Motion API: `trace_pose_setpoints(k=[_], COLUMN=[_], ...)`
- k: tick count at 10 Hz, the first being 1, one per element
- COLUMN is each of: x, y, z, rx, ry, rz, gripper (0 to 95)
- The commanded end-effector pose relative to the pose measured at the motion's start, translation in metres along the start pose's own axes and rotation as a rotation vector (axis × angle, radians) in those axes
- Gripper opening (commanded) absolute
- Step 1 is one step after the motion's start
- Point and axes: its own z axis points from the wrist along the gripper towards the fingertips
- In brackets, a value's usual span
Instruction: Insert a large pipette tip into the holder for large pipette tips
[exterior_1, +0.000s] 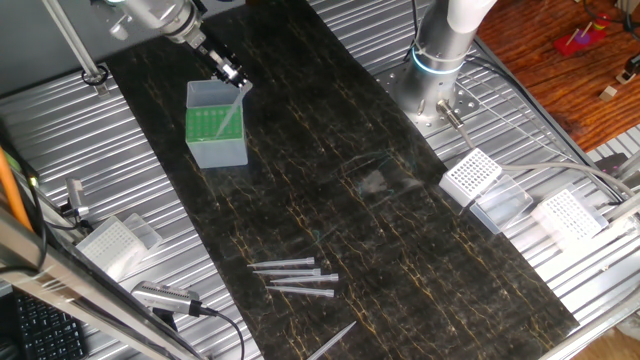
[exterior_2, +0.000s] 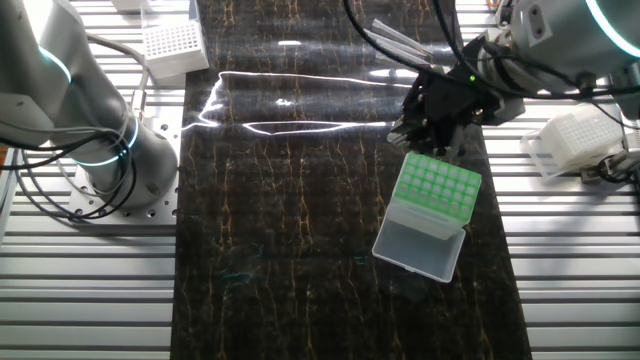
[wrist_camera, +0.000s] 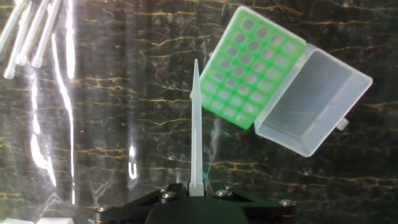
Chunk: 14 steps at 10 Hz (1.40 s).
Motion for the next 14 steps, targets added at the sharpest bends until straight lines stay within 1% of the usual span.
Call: trace_pose_setpoints(k=[1, 3, 7, 9, 12, 14], x=[0.004, 0.007, 0.009, 0.009, 0.005, 0.002], y=[-0.001, -0.002, -0.016, -0.019, -0.025, -0.029], z=[0.000, 0.000, 0.004, 0.004, 0.007, 0.010], rx=[-0.006, -0.006, -0.006, -0.008, -0.019, -0.028], ry=[-0.002, -0.002, 0.001, 0.005, 0.023, 0.029], rz=[-0.012, -0.012, -0.024, -0.021, -0.016, -0.015], gripper=[0.0, 0.0, 0.0, 0.0, 0.0, 0.0])
